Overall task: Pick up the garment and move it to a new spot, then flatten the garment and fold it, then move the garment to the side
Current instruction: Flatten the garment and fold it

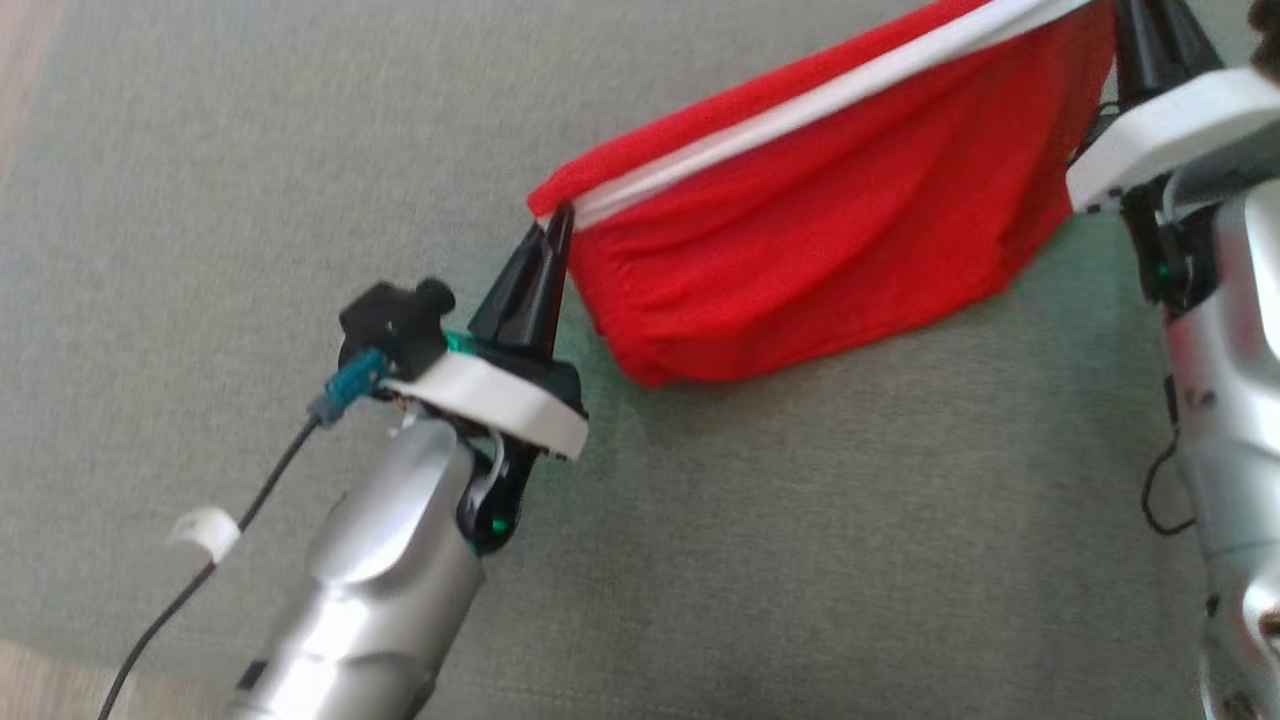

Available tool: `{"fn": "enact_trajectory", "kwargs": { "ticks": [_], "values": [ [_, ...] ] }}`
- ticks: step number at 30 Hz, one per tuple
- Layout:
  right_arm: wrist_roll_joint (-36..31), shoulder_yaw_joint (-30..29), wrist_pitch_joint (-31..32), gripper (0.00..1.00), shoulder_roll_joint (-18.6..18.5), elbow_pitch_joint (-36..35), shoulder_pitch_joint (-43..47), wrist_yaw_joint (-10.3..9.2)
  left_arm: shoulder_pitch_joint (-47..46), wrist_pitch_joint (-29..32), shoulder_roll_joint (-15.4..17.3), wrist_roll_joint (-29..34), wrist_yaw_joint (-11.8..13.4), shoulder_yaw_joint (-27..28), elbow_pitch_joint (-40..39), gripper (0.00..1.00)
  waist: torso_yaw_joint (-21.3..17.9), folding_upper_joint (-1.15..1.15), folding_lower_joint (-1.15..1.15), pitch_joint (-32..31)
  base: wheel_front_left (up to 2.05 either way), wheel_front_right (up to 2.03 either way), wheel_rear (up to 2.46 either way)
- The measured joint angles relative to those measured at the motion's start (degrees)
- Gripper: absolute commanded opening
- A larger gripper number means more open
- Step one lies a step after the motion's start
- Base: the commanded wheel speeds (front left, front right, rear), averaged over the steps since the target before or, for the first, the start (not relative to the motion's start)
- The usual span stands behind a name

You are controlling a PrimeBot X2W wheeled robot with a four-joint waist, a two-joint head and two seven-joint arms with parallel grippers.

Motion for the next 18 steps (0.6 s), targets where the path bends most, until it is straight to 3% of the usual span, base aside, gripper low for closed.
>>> {"fn": "enact_trajectory", "kwargs": {
  "ticks": [6, 7, 8, 9, 14, 18],
  "values": [
    [-3.4, -1.5, -1.1, 0.00, 1.3, 7.3, -2.5, 0.00, -1.4, 0.0, -0.4, -1.0, 0.0, -0.3, 1.5, 0.00, 1.8, 0.00, -0.01, 3.0, 0.00, 0.00, 0.00],
    [-3.7, -1.7, -1.7, 0.45, 1.7, 8.4, -2.8, 0.01, -1.4, 0.0, -0.4, -1.8, 0.0, -0.4, 1.5, 0.15, 2.0, 0.00, -0.01, 3.3, 0.00, 0.00, 0.00],
    [-4.1, -1.7, -2.3, 1.00, 2.0, 9.4, -3.2, 0.00, -1.4, 0.0, -0.4, -2.3, 0.0, -0.4, 1.5, 0.47, 2.1, 0.00, -0.01, 3.6, 0.00, 0.00, 0.00],
    [-4.2, -1.8, -3.1, 1.00, 2.4, 10.2, -3.5, 0.00, -1.4, 0.0, -0.4, -2.5, 0.0, -0.4, 1.5, 1.00, 2.1, 0.00, -0.01, 3.8, 0.00, 0.00, 0.00],
    [-3.9, -2.0, -7.2, 1.00, 3.0, 12.7, -4.8, 0.00, -1.1, 0.0, -0.5, -2.4, 0.2, 1.5, 1.5, 1.00, 1.8, 0.00, -0.02, 3.7, 0.00, 0.00, 0.00],
    [-3.6, -2.2, -9.2, 1.00, 2.6, 15.2, -4.8, 0.00, 0.5, 0.0, -0.5, 0.7, 1.9, 3.4, 0.3, 1.00, 1.6, 0.00, -0.02, 3.1, 0.00, 0.00, 0.00]
  ]
}}
